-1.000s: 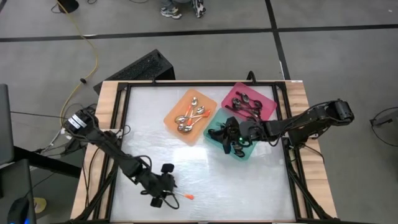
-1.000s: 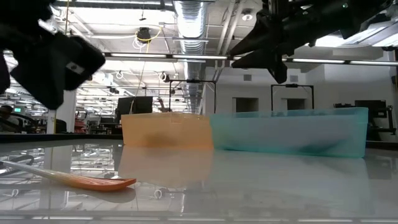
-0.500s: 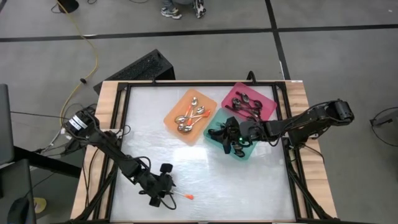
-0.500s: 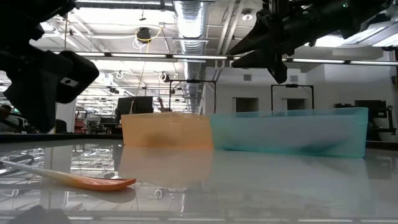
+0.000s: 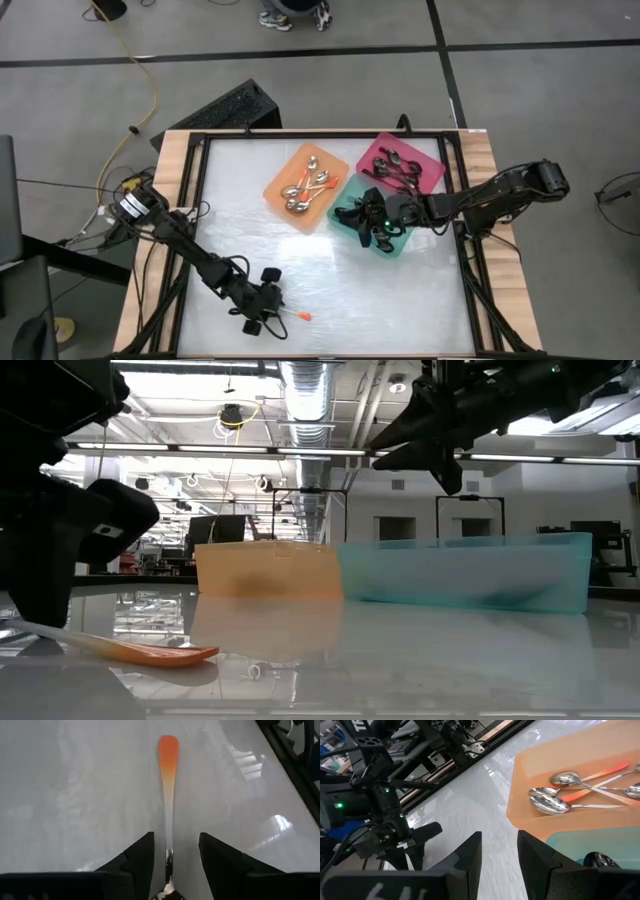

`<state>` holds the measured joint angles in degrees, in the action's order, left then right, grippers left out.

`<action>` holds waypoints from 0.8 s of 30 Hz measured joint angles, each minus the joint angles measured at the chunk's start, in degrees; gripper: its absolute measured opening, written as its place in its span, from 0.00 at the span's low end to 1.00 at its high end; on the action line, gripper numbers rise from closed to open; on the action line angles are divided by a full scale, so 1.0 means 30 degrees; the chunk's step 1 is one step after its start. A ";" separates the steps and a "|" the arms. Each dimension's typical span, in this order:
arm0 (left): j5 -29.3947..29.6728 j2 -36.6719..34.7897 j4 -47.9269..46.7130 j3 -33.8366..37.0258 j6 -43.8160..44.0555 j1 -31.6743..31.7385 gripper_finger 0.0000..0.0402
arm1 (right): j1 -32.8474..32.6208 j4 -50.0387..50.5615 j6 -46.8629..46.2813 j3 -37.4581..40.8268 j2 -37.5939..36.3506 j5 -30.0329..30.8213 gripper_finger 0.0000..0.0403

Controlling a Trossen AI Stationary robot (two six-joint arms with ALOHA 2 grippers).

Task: Sort silverware by color (type)
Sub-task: Put the orange spoon into the orange bin

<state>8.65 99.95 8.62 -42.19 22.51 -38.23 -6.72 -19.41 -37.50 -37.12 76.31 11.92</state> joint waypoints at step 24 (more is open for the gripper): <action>0.1436 0.0017 -0.1453 -0.0036 0.5507 -0.0152 0.01 | 0.0000 -0.0156 -0.0403 0.0000 -0.0035 -0.0015 0.33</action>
<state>12.96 100.00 4.26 -42.30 39.03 -38.69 -6.72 -19.88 -38.71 -37.12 76.21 11.88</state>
